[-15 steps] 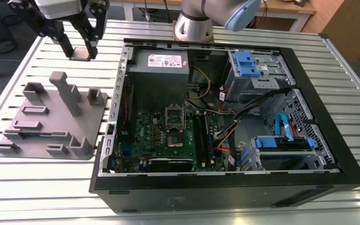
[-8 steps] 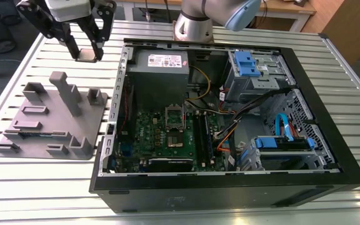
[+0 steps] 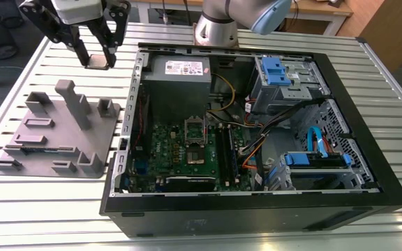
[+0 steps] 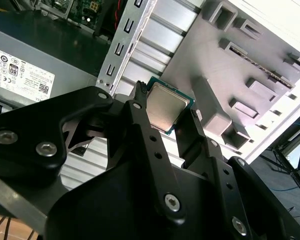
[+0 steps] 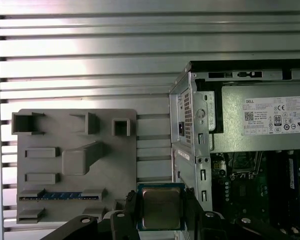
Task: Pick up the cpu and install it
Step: 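Pick up the cpu and move it towards the insertion slot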
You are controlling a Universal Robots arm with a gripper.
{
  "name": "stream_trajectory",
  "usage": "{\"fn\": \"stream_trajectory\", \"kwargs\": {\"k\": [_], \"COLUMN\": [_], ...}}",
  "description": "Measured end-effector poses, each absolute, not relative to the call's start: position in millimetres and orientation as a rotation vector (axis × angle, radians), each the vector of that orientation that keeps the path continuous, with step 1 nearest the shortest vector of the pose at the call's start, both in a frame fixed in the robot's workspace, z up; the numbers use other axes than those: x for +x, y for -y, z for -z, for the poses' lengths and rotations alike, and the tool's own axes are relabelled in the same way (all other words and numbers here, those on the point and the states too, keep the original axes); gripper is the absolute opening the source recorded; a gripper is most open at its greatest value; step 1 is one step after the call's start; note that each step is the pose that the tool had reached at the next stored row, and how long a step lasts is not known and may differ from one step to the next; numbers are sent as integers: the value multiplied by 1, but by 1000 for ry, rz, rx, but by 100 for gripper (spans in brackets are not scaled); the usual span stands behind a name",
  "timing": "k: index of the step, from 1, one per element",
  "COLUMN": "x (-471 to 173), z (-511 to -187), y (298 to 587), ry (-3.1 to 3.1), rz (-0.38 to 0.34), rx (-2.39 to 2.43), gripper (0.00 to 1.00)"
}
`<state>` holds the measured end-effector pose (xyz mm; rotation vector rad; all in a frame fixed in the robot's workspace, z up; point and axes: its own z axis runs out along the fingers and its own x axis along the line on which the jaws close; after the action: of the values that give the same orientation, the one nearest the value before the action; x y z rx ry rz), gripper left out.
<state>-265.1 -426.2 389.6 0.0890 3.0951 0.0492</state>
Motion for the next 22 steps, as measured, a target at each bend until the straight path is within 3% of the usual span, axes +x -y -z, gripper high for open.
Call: {"fn": "stream_trajectory", "kwargs": {"k": [22], "x": [-223], "z": [-375], "y": [428], "ry": [-3139], "rz": [-48], "rx": [91], "gripper": [47]}}
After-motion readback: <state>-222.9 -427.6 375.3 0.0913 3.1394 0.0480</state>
